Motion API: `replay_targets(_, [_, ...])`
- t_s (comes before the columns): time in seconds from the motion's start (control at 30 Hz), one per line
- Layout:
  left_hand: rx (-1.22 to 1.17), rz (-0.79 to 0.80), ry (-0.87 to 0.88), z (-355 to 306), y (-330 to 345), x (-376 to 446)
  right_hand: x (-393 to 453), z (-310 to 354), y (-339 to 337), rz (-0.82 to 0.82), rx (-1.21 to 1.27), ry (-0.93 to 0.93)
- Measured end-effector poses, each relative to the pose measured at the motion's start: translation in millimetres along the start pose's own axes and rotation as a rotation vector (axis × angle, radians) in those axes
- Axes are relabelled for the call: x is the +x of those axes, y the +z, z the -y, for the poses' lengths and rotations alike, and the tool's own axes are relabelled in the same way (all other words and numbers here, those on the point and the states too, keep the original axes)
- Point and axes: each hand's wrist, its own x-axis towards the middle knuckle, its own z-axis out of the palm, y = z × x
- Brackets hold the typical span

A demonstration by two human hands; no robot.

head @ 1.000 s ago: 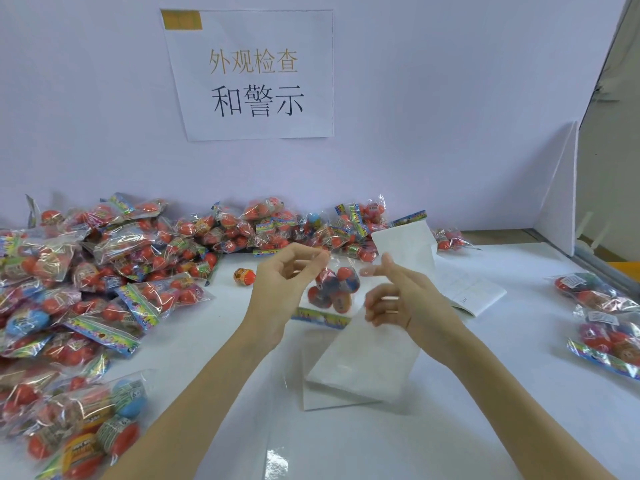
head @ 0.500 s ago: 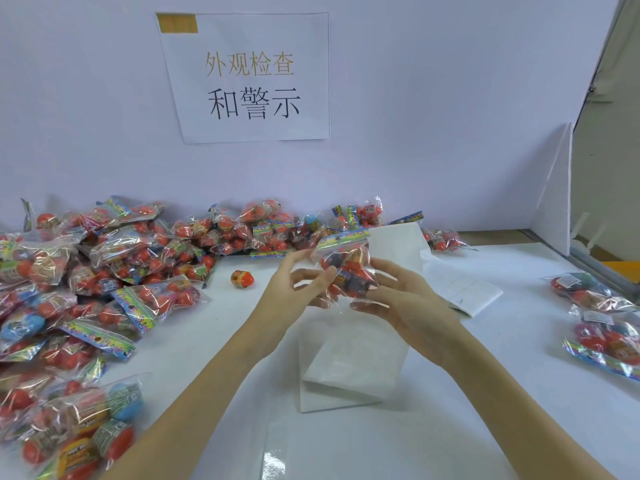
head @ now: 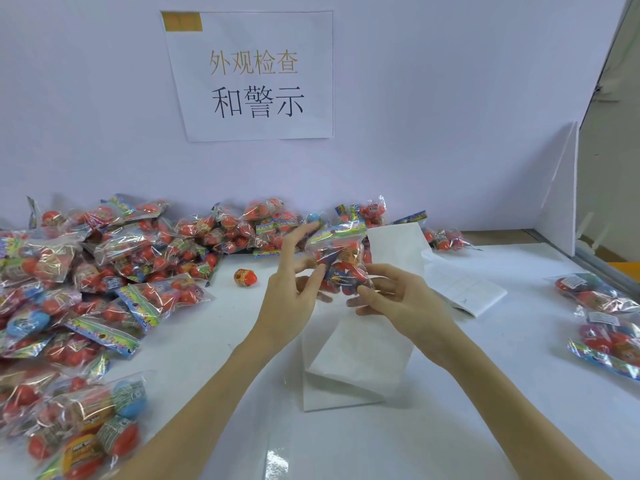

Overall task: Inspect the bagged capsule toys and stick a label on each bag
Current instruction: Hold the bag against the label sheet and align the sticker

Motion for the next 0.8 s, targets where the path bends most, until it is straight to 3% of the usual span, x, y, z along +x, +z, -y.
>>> replay_targets(0.07, [0.089, -0.004, 0.04, 2, 0, 1, -2, -2, -2, 0.066, -0.161, 0.011])
replay_targets(0.2, [0.235, -0.098, -0.02, 5, -6, 5, -6, -10, -12, 0.393, -0.648, 0.115])
replay_targets(0.27, [0.195, -0.092, -0.081, 5, -10, 7, -7, -12, -12, 0.442, -0.713, 0.103])
replay_targets(0.47, [0.067, 0.165, -0.136, 1, -11, 4, 2, -12, -14, 0.107, -0.616, -0.107])
replay_targets(0.7, [0.283, 0.406, -0.105, 10, -17, -3, 3, -15, -19, -0.031, -0.672, -0.238])
replay_targets(0.8, [0.303, 0.402, -0.089, 17, -14, -5, 3, -11, -17, -0.054, -0.632, -0.278])
